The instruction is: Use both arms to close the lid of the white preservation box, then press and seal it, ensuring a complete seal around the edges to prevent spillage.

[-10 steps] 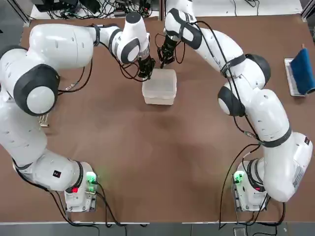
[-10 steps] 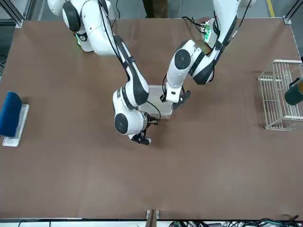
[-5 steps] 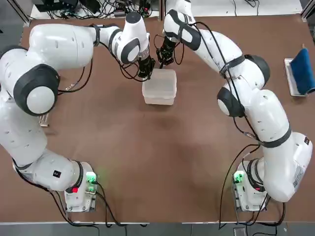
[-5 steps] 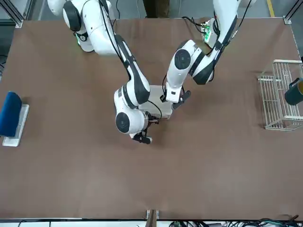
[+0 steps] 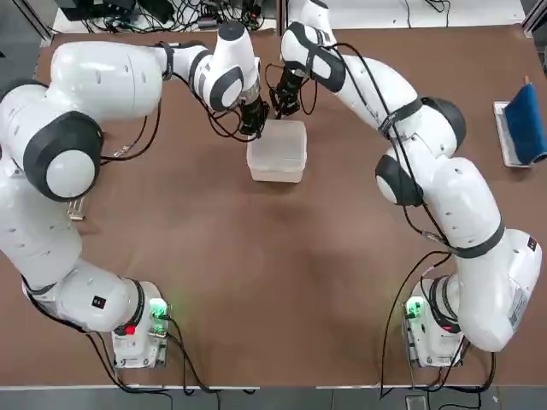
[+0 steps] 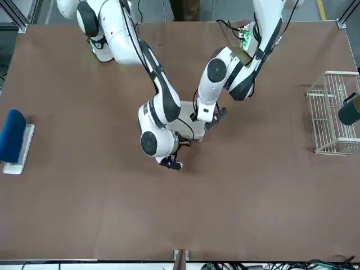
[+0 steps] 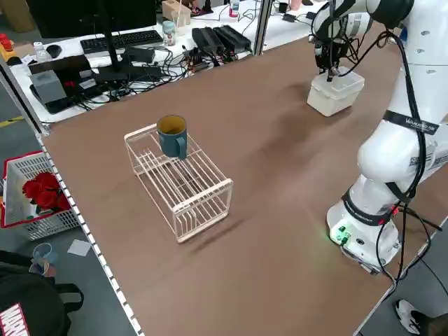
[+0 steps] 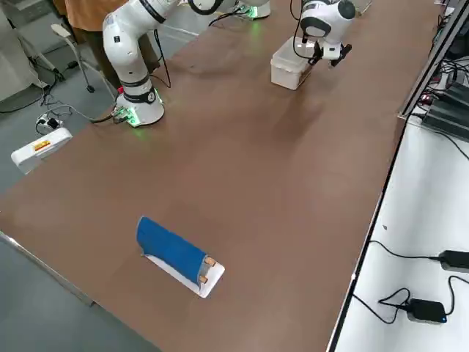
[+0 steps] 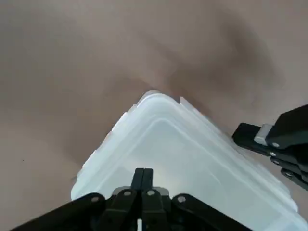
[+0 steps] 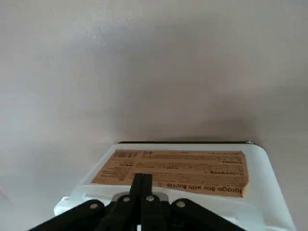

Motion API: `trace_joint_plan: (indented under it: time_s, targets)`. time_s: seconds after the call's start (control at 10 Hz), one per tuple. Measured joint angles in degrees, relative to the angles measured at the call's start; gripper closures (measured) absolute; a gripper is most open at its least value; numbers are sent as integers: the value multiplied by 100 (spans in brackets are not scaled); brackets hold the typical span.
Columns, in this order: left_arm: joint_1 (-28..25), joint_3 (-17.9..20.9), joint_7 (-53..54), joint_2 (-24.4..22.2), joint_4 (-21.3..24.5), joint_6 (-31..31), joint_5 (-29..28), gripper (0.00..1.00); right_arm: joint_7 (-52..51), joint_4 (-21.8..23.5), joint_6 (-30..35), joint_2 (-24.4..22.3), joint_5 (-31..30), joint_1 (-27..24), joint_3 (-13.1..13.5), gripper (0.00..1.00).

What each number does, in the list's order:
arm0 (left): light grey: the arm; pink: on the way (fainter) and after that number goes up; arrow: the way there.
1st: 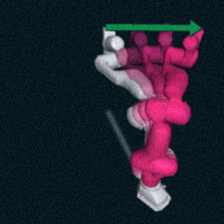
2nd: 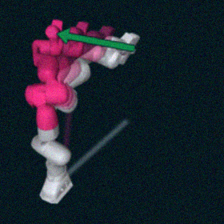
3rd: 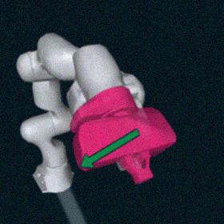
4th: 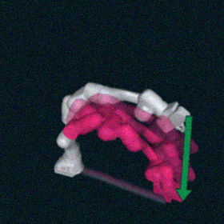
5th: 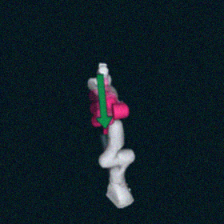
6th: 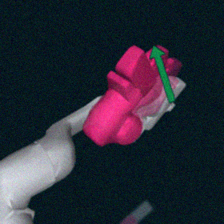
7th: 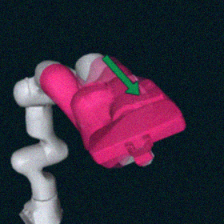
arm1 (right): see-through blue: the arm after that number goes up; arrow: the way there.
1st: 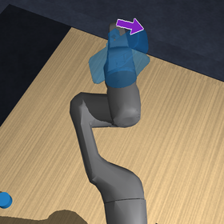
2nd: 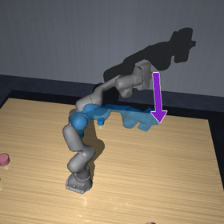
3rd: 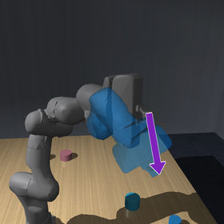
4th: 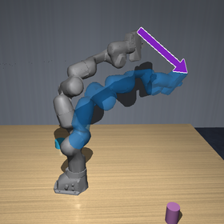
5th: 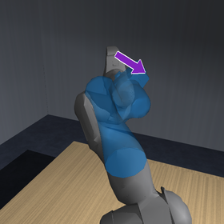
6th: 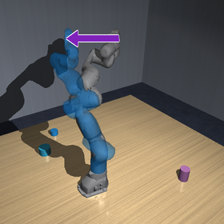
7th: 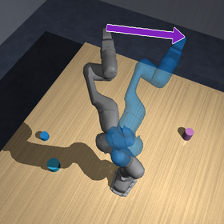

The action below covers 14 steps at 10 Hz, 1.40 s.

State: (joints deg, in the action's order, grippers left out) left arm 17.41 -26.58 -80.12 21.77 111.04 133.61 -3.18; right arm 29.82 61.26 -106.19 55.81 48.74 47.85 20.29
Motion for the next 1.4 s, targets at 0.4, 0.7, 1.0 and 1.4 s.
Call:
trace_joint_plan:
  time_s: [0.4, 0.7, 1.0, 1.4]
  targets:
    - [0, -1, -30, -2, 0, 1, 0, 99, 29, -3, 13, 1, 0, 12, 14, 99]
    - [0, -5, -43, -8, 0, 3, 0, 99, 59, -12, 149, -1, 2, 30, 26, 99]
    - [-1, -8, -47, -14, 0, 3, 0, 99, 84, -14, 176, -8, 1, 41, 40, 99]
    - [-82, -4, -47, -19, 0, 43, -9, 99, 84, -20, 216, -14, 42, 23, 70, 98]
